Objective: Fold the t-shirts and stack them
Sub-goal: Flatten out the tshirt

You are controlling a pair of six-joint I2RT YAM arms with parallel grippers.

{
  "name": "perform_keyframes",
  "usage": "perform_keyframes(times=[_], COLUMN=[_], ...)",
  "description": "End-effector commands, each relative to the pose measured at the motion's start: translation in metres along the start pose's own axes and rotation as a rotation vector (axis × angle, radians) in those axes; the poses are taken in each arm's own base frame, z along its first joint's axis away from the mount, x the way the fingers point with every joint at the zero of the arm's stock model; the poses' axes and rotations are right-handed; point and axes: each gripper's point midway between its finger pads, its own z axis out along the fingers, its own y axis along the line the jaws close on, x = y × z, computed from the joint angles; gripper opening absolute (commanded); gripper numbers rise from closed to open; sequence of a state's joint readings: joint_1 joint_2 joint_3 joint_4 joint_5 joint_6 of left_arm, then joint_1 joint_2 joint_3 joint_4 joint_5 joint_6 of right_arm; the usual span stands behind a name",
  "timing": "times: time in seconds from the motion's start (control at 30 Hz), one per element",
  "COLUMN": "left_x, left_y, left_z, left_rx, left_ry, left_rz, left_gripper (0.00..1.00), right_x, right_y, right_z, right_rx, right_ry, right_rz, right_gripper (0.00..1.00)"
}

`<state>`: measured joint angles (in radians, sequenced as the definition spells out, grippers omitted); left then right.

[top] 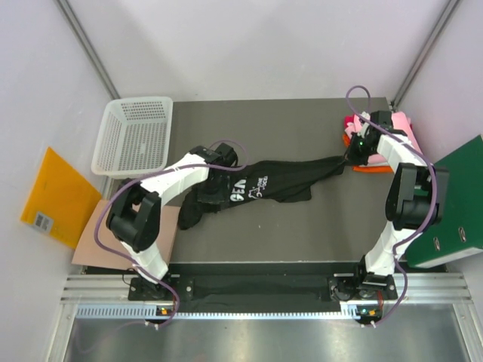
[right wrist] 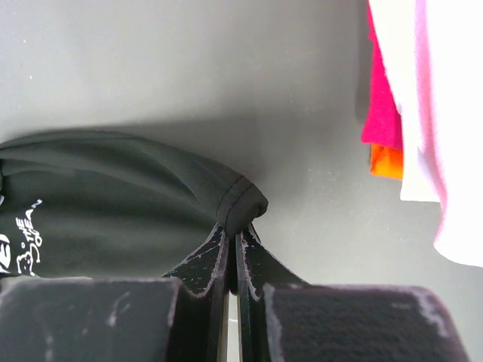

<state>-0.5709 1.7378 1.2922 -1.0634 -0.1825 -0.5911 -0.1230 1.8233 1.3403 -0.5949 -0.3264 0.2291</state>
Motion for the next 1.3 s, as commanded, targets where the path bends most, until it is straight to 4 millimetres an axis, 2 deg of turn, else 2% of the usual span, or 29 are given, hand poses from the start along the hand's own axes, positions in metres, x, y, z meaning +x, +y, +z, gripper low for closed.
perform_keyframes(times=[0.0, 0.03, 0.1, 0.17, 0.27, 0.3, 0.43, 0.6, 0.7, 0.73, 0.77, 0.8, 0.9, 0.97, 1.07, 1.13, 1.27], left_x=[-0.027, -0.034, -0.044, -0.053, -0.064, -0.066, -0.073, -0.077, -0.08, -0.082, -0.084, -0.087, -0.1, -0.109, -0.127, -0.147, -0.177], left_y=[0.013, 0.015, 0.02, 0.019, 0.013, 0.01, -0.004, -0.015, -0.011, -0.011, -0.008, -0.004, 0.015, 0.027, 0.052, 0.075, 0.106], left_z=[-0.053, -0.059, -0.072, -0.073, -0.07, -0.064, -0.041, -0.016, -0.005, -0.005, -0.001, -0.002, -0.021, -0.046, -0.085, -0.116, -0.172], left_rx=[0.016, 0.018, 0.02, 0.046, 0.093, 0.092, 0.119, 0.107, 0.067, 0.058, 0.037, 0.007, -0.085, -0.11, -0.144, -0.155, -0.12], left_ry=[-0.224, -0.262, -0.327, -0.362, -0.371, -0.361, -0.312, -0.257, -0.257, -0.263, -0.26, -0.274, -0.32, -0.377, -0.469, -0.549, -0.711], left_rz=[-0.08, -0.097, -0.131, -0.158, -0.18, -0.182, -0.188, -0.197, -0.201, -0.199, -0.202, -0.209, -0.245, -0.262, -0.309, -0.375, -0.461], left_gripper=[0.92, 0.99, 0.99, 0.99, 0.88, 0.81, 0.74, 0.73, 0.71, 0.6, 0.21, 0.0, 0.0, 0.0, 0.0, 0.0, 0.0], right_x=[-0.007, -0.009, -0.007, -0.007, -0.004, -0.003, -0.002, -0.002, -0.003, -0.002, -0.003, -0.003, -0.004, -0.004, -0.017, -0.035, -0.072], right_y=[-0.001, 0.0, 0.001, 0.001, 0.001, 0.001, 0.002, 0.004, 0.005, 0.006, 0.007, 0.007, 0.011, 0.014, 0.028, 0.042, 0.074], right_z=[0.002, 0.002, 0.003, 0.005, 0.007, 0.007, 0.007, 0.006, 0.006, 0.006, 0.006, 0.006, 0.002, -0.002, -0.02, -0.041, -0.087], right_rx=[-0.027, -0.029, -0.032, -0.035, -0.039, -0.04, -0.043, -0.051, -0.061, -0.065, -0.069, -0.071, -0.083, -0.094, -0.134, -0.166, -0.226], right_ry=[-0.016, -0.019, -0.014, -0.013, -0.004, -0.004, -0.001, -0.004, -0.003, -0.003, -0.004, -0.005, -0.012, -0.018, -0.071, -0.138, -0.273], right_rz=[0.015, 0.014, 0.011, 0.012, 0.012, 0.012, 0.011, 0.011, 0.012, 0.013, 0.014, 0.015, 0.013, 0.009, -0.009, -0.03, -0.074], right_gripper=[0.0, 0.0, 0.0, 0.0, 0.0, 0.0, 0.0, 0.0, 0.0, 0.0, 0.0, 0.0, 0.0, 0.0, 0.0, 0.0, 0.0])
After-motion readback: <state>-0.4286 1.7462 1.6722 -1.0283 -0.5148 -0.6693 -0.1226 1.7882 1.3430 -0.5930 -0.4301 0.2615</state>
